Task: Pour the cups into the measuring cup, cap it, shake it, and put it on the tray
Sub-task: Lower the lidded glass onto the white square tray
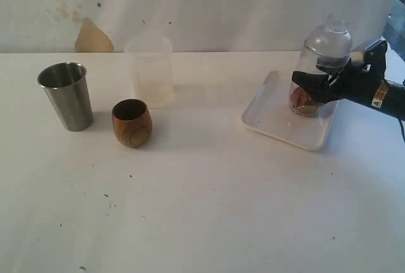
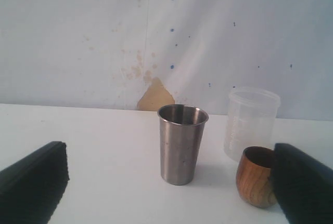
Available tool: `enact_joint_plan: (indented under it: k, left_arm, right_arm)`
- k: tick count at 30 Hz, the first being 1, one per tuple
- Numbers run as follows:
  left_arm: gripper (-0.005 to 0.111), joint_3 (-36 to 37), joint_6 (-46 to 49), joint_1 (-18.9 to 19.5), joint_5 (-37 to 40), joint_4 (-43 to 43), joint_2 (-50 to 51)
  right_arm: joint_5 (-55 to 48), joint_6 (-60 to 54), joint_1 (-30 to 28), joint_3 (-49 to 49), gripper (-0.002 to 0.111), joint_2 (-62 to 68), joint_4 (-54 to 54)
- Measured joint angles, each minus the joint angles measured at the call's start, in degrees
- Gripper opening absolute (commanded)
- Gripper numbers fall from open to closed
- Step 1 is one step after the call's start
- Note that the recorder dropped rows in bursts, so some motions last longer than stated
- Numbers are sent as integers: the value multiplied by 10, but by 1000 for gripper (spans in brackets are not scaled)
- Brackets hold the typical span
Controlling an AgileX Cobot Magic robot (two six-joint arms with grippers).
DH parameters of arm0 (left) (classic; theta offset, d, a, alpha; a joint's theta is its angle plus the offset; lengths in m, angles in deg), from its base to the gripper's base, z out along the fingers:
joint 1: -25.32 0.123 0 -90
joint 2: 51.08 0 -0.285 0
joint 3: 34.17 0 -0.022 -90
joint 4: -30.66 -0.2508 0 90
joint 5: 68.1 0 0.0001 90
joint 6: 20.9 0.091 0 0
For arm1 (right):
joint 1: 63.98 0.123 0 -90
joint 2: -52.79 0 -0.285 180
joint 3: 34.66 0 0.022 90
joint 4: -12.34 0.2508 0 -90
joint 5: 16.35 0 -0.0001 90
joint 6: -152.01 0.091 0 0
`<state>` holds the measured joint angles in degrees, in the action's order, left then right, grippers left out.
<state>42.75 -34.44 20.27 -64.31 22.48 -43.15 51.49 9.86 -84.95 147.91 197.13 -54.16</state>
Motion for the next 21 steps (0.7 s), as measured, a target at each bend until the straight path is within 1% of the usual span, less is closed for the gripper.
enact_joint_plan:
  k: [6,17,21]
  left_arm:
    - [105,0,0,0,0,0,0]
    - [105,0,0,0,0,0,0]
    - [105,0,0,0,0,0,0]
  right_arm:
    - [12,1,0,0,95,0,5]
    - [12,44,0,0,95,0,8]
    - [12,47,-1,0,95,-6,-12]
